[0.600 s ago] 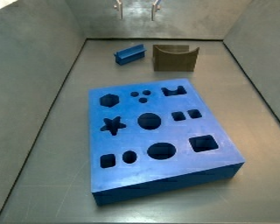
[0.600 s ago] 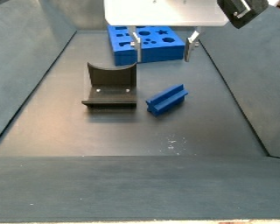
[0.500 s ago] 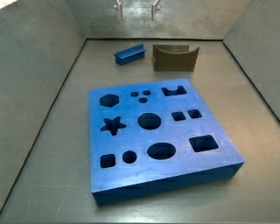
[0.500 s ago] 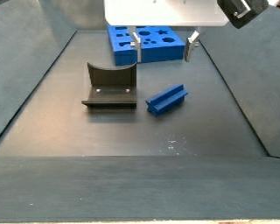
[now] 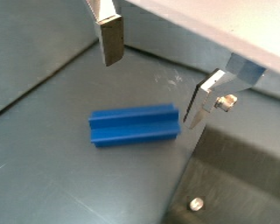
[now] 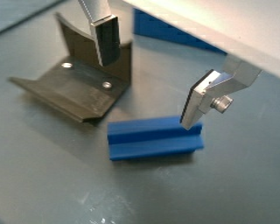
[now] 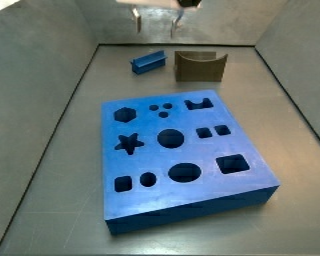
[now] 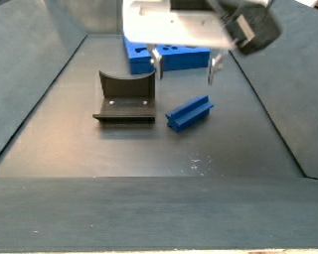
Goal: Pick up the star object. Move up. Place the star object on the fixture. Regrasp the star object. Move to above the board. Insert the star object.
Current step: Pick up the star object.
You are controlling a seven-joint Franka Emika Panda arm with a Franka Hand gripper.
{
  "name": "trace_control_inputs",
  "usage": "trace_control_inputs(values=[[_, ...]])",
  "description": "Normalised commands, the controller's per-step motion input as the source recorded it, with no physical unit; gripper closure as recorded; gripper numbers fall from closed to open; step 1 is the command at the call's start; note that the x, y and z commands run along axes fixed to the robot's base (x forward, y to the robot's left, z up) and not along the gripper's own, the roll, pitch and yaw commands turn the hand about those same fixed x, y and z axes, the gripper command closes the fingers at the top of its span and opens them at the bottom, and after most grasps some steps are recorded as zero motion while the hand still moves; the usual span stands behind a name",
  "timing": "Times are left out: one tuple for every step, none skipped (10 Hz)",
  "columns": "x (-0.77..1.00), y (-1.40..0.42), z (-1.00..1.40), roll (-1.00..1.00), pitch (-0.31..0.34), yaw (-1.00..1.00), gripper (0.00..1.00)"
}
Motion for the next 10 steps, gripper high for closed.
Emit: trace_control_inputs(values=[[0.0, 0.0, -0.67, 0.0, 0.0, -1.0, 0.0], [0.0, 0.0, -0.67, 0.0, 0.0, -1.0, 0.0], [0.0, 0.0, -0.68, 0.0, 0.0, -1.0, 0.0], [0.0, 0.0, -0.69, 0.0, 0.0, -1.0, 0.0], [0.13, 0.0, 0.0, 0.0, 0.0, -0.74, 0.0], [0.0, 0.0, -0.19, 0.0, 0.0, 0.0, 0.0], [-0.16, 0.0, -0.88, -0.1, -0.171, -0.47, 0.0], [-0.08, 0.0, -0.97, -0.01, -0.134, -1.0, 0.0], [0.0, 0.0, 0.0, -0.01, 0.0, -0.2, 0.0], [0.0, 0.0, -0.02, 0.0, 0.0, 0.0, 0.0]])
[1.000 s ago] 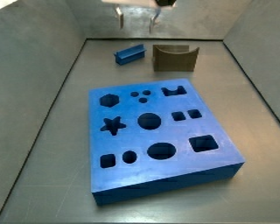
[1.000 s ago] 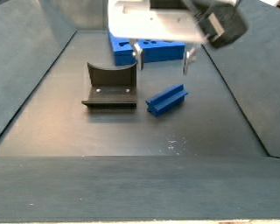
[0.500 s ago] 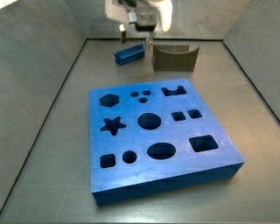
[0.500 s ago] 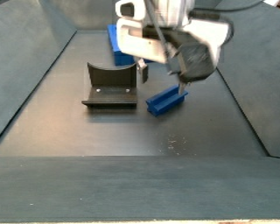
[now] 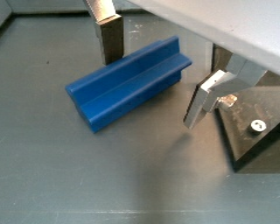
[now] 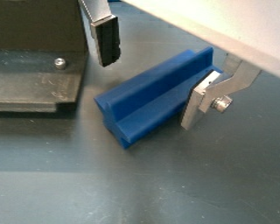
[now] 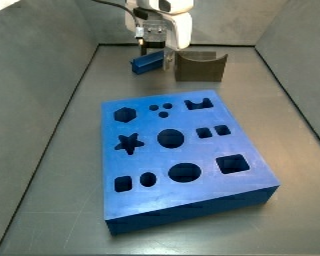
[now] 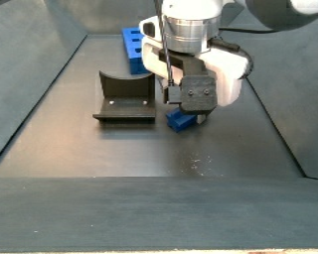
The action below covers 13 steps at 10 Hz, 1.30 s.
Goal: Pick up the star object. Move up. Place the star object on the fixture. Regrasp the star object. Move to above the board. Insert the star object.
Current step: Pick up the star object.
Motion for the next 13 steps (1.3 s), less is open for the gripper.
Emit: trace_control_inputs(values=[[-0.29, 0.16, -0.21, -0.26, -0.254, 0.27, 0.0], [-0.19, 0.02, 0.0, -0.15, -0.211, 0.29, 0.0], [0.0, 0.0, 0.0, 0.0, 0.0, 0.0, 1.0], [0.0, 0.0, 0.0, 0.0, 0.0, 0.0, 1.0], [0.0, 0.0, 0.0, 0.0, 0.0, 0.0, 1.0], [0.0, 0.0, 0.0, 0.0, 0.0, 0.0, 1.0], [0.0, 0.0, 0.0, 0.0, 0.0, 0.0, 1.0], [0.0, 0.0, 0.0, 0.0, 0.0, 0.0, 1.0], [0.0, 0.0, 0.0, 0.0, 0.0, 0.0, 1.0], [0.0, 0.0, 0.0, 0.0, 0.0, 0.0, 1.0], [0.0, 0.0, 0.0, 0.0, 0.0, 0.0, 1.0], [0.0, 0.0, 0.0, 0.0, 0.0, 0.0, 1.0], [0.0, 0.0, 0.0, 0.0, 0.0, 0.0, 1.0]])
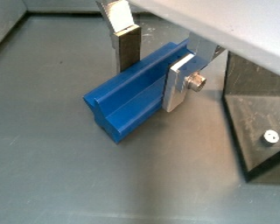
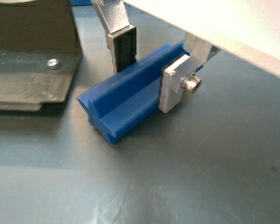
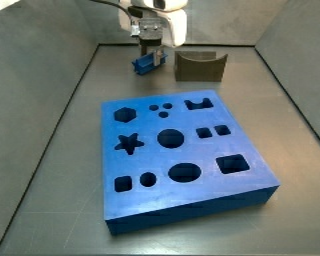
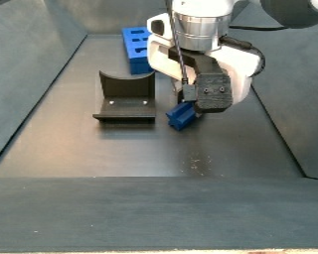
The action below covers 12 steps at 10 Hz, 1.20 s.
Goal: Pick up the star object. Move up. Place the star object on the fixture. Regrasp the star object. Move to above the board. Insert the star object.
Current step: Pick up the star object, then move up, then place the star object on the fixture.
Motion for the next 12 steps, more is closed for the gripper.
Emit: trace_control_inputs(values=[[0.0, 0.0, 0.0, 0.0, 0.0, 0.0, 1.0], [0.0, 0.0, 0.0, 0.0, 0.0, 0.0, 1.0], [0.0, 0.0, 0.77, 0.0, 0.0, 0.0, 1.0], [-0.06, 0.03, 0.76, 0.01, 0.015, 0.04, 1.0], [-0.08, 0.02, 0.67, 0.0, 0.023, 0.03, 1.0], [-0.05, 0.01, 0.51, -0.01, 0.025, 0.03, 1.0], [-0.04, 0.0, 0.42, -0.01, 0.027, 0.02, 1.0], [-0.03, 0.0, 0.21, -0.02, 0.03, 0.02, 1.0], [0.0, 0.0, 1.0, 0.0, 0.0, 0.0, 1.0], [0.0, 0.0, 1.0, -0.01, 0.013, 0.0, 1.0], [-0.01, -0.01, 1.0, -0.01, 0.028, 0.0, 1.0], [-0.01, -0.01, 1.0, -0.02, 0.027, 0.0, 1.0]])
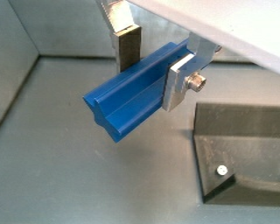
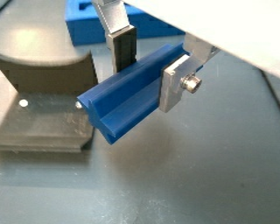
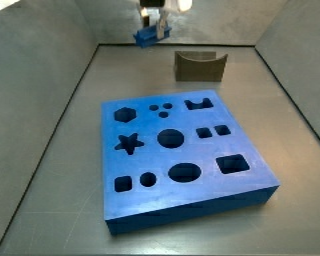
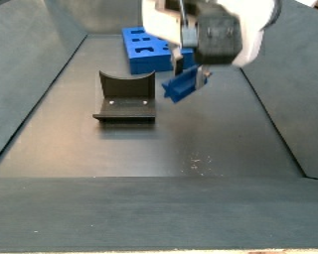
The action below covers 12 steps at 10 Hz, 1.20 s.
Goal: Pick up the star object. Move up. Place the star object on the fixture. Regrasp the star object. Move to above the board. Insert the star object.
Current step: Place the star object on the fixture.
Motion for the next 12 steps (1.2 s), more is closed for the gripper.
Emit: trace_control_inputs(values=[[-0.02, -0.01, 1.0, -0.03, 0.027, 0.0, 1.0], [-0.02, -0.01, 1.0, -0.04, 0.029, 0.0, 1.0], [-0.02, -0.02, 0.89, -0.05, 0.033, 0.0, 1.0], [-0.01, -0.01, 0.73, -0.06, 0.039, 0.0, 1.0], [0.0, -0.01, 0.57, -0.06, 0.044, 0.0, 1.0], [0.01, -0.01, 0.35, -0.07, 0.053, 0.0, 1.0], [1.0, -0.26, 0.87, -0.09, -0.049, 1.0, 1.0], [1.0, -0.26, 0.83, -0.09, -0.042, 1.0, 1.0], [1.0, -0.23, 0.77, -0.09, -0.02, 1.0, 1.0], [1.0, -0.2, 0.74, -0.1, -0.009, 1.0, 1.0], [1.0, -0.17, 0.66, -0.12, 0.011, 1.0, 1.0], [1.0, -0.16, 0.61, -0.13, 0.022, 1.0, 1.0]])
